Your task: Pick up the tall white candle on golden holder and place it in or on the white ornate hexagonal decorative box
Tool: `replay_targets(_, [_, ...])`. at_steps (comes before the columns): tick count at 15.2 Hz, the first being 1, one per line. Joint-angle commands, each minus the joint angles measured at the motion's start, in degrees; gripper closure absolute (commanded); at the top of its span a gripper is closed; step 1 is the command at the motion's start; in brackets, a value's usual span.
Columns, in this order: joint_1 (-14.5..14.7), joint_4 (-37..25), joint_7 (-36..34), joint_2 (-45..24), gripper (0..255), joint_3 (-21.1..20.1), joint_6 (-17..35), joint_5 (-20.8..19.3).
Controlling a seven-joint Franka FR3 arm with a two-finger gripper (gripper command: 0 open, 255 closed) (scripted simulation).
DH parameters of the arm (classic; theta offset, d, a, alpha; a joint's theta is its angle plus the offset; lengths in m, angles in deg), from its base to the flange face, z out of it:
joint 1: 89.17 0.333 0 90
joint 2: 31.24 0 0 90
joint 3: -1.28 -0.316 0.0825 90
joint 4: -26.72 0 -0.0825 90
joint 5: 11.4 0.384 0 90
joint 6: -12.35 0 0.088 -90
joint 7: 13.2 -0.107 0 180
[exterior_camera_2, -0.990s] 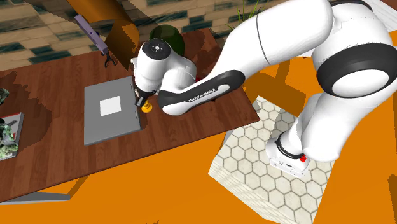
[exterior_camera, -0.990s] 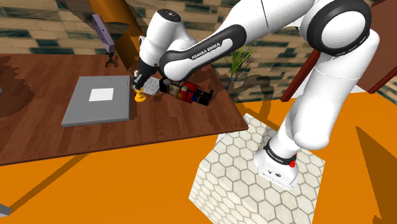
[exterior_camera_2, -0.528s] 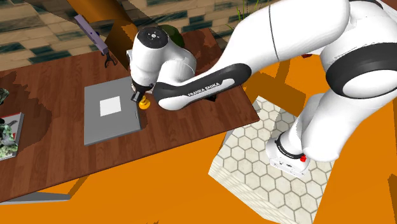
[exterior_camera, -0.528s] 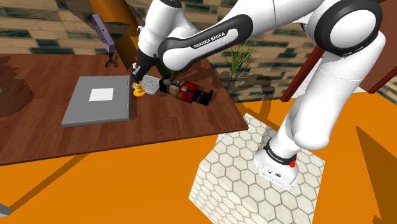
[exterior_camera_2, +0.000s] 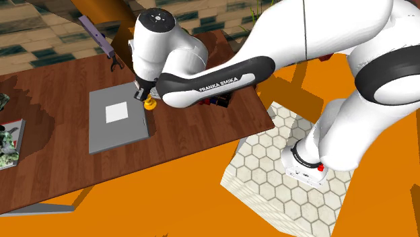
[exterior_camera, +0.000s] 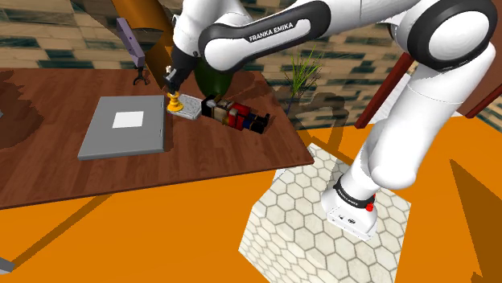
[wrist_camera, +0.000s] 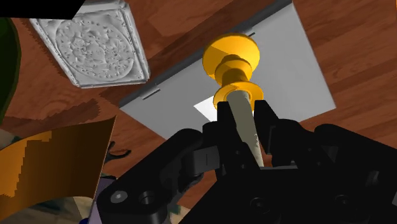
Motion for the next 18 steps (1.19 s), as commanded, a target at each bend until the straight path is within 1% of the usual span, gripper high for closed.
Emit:
replay_targets(1, [0.01,-1.03,0.15,0.42,255,-0.06,-1.47,0.22])
replay_targets(2, [0.00,-1.40,0.23,0.58,255,-0.08,-2.00,0.31])
replay_targets(9, [-5.06,-8.80,10.84,-4.73,255,2.52,-3.95,4.69])
replay_targets(13, [-8.05,-14.76,16.19,-8.83,255,3.51,-5.98,6.77])
replay_targets(17, [-11.01,-22.24,20.90,-13.79,255,4.25,-8.78,8.45])
replay_targets(18, [-11.23,-22.87,21.23,-14.20,255,4.29,-9.02,8.56])
